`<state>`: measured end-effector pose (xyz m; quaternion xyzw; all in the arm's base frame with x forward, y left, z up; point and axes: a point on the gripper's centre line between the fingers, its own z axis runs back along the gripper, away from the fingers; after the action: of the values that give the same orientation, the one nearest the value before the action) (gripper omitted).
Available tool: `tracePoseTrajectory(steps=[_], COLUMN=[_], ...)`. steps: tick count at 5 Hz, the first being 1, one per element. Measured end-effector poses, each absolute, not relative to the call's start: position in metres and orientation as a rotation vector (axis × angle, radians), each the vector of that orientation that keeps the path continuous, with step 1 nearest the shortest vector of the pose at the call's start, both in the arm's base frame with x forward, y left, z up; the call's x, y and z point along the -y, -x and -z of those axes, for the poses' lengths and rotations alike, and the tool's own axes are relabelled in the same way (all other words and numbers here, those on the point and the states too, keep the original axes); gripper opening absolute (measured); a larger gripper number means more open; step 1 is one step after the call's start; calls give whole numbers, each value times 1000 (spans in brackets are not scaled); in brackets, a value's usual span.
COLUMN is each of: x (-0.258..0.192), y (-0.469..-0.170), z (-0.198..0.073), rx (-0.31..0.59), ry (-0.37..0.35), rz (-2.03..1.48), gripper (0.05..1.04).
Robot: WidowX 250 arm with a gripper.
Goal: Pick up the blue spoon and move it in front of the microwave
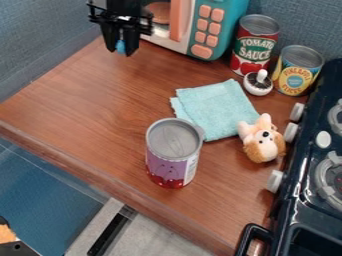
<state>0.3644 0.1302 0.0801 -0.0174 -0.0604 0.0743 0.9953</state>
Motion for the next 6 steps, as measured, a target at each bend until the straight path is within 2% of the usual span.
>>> tracePoseTrajectory(steps=[1,2,3,4,5,6], x=[-132,-134,-136,-136,-137,-138], y=[-357,-366,-369,-370,-367,-368], z=[-57,-53,-44,-43,-38,-41], rx=[46,52,3,4,-44,-59], ry=[80,89,86,83,84,81], rz=[-110,-72,-81,-103,-138,-162], gripper=[417,417,417,478,790,1002])
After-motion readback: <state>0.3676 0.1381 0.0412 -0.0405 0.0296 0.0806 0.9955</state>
